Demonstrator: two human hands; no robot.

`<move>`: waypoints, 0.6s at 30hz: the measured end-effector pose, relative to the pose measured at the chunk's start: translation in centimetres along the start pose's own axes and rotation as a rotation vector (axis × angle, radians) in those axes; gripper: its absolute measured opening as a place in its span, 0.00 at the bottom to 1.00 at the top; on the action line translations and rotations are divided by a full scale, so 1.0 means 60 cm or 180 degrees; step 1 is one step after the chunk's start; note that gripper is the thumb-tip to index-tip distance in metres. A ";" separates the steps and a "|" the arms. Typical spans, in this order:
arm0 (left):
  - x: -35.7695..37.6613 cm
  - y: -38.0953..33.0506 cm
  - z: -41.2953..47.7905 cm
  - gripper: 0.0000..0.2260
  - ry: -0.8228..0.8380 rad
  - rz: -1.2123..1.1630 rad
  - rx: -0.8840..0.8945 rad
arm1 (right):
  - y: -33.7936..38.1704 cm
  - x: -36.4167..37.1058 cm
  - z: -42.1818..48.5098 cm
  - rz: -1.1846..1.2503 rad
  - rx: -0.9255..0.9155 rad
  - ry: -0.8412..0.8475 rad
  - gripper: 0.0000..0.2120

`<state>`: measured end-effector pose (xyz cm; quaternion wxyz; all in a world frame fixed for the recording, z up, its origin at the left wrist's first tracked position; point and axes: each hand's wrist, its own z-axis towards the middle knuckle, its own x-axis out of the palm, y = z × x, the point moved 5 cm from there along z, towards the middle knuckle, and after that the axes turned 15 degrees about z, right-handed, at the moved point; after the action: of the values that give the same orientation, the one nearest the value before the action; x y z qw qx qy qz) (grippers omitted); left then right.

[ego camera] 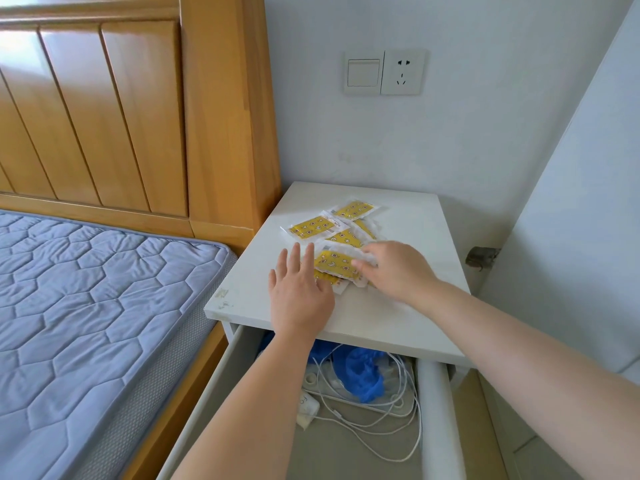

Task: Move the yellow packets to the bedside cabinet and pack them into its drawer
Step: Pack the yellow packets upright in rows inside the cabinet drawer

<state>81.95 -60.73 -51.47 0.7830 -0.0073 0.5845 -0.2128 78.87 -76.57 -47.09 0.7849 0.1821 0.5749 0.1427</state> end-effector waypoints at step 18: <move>0.007 0.005 0.006 0.17 -0.0054 0.0344 -0.0233 | -0.053 0.008 0.023 -0.0265 0.1951 0.1704 0.30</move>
<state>82.49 -60.70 -51.79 0.7974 -0.0062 0.5848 -0.1486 80.39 -79.38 -48.55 0.5220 0.3406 0.7816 -0.0248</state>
